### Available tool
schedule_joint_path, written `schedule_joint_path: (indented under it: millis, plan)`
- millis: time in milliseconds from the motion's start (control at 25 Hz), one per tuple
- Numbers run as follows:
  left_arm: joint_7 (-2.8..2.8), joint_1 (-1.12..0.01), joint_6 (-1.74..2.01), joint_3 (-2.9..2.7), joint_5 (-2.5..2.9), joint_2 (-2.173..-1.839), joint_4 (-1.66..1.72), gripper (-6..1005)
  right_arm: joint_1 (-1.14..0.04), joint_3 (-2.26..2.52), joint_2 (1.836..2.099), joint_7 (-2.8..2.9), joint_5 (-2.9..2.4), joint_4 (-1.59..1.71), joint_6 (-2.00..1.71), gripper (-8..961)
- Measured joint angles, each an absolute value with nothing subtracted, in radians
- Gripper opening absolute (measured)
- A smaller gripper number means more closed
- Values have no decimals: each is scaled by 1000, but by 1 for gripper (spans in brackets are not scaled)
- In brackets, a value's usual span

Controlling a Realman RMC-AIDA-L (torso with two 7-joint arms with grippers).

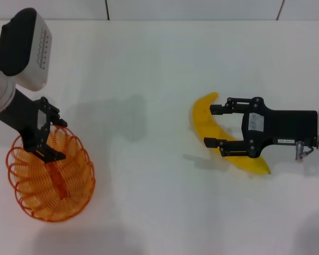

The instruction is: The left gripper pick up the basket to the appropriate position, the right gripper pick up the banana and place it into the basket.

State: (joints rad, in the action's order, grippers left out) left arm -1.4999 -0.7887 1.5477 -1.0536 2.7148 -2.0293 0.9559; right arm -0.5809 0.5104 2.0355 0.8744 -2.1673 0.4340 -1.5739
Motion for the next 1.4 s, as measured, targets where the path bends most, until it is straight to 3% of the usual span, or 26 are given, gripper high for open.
schedule_joint_path:
  millis: [760,1120,1320,1400]
  plan:
    - [-1587,-796,1541,-1098,2728,-2031,965,671,-576,507,2037,874,-2166,434,-1574,745]
    - [-1623,-796,1532,-1150,2759,-2032,968,465,-575,505,2037,874,-2166,434,-1574,745]
    - [-1634,-798,1533,-1149,2757,-2031,974,225,-573,505,2037,874,-2166,434,-1573,745]
    - [-1637,-796,1537,-1151,2758,-2031,991,193,-572,505,2037,874,-2166,434,-1573,745]
